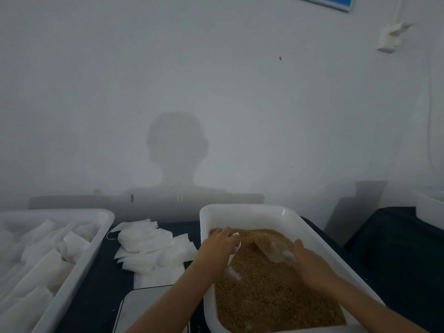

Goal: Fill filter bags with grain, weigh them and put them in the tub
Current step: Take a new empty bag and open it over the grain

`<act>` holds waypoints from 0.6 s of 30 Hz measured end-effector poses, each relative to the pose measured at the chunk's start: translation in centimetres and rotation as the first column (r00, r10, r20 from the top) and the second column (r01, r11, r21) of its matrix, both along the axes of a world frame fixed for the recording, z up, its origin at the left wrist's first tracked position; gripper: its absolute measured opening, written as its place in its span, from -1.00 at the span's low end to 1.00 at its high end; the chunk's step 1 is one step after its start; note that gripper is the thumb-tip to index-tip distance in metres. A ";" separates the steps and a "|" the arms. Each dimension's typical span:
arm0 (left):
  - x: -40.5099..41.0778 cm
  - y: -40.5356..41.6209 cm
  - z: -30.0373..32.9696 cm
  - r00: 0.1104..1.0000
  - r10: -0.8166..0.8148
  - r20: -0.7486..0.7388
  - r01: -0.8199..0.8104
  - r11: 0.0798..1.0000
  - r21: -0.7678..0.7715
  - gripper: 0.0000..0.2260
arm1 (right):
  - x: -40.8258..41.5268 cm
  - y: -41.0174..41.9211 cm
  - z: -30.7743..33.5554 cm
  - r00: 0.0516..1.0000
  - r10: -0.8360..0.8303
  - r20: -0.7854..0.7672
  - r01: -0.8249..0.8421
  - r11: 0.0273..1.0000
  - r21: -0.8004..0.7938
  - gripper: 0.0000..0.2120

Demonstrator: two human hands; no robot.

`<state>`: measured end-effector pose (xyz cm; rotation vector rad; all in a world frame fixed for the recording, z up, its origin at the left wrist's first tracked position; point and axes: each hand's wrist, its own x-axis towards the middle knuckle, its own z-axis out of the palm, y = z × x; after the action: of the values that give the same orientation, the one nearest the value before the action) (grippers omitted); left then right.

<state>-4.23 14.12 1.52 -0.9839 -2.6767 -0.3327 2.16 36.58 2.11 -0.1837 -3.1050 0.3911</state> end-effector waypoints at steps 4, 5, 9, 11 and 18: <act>-0.9 1.4 0.3 1.000 0.014 0.015 -0.013 0.999 -0.039 -0.81 | 1.8 1.6 2.7 0.994 0.039 -0.103 -0.044 0.998 -0.039 -0.79; -1.1 1.7 0.3 1.000 0.008 0.020 -0.007 0.999 -0.051 -0.80 | 2.4 1.9 3.7 0.993 0.038 -0.115 -0.046 0.996 -0.073 -0.78; -1.4 2.4 -0.2 0.998 -0.022 0.050 0.025 0.998 -0.060 -0.78 | 4.7 2.8 7.4 0.991 0.089 -0.097 -0.101 0.986 -0.129 -0.85; -1.3 2.6 -0.6 0.997 -0.041 0.063 0.043 0.998 -0.042 -0.79 | 5.1 3.1 8.4 0.991 0.113 -0.075 -0.120 0.988 -0.100 -0.86; -1.1 2.4 -1.1 0.989 -0.145 -0.001 0.145 0.989 -0.005 -0.79 | 4.2 2.8 10.1 0.992 0.125 -0.023 -0.123 0.990 0.063 -0.87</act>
<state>-5.33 16.55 0.38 -1.1837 -2.6118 -0.3552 6.41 39.35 12.25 0.0155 -3.1062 0.2967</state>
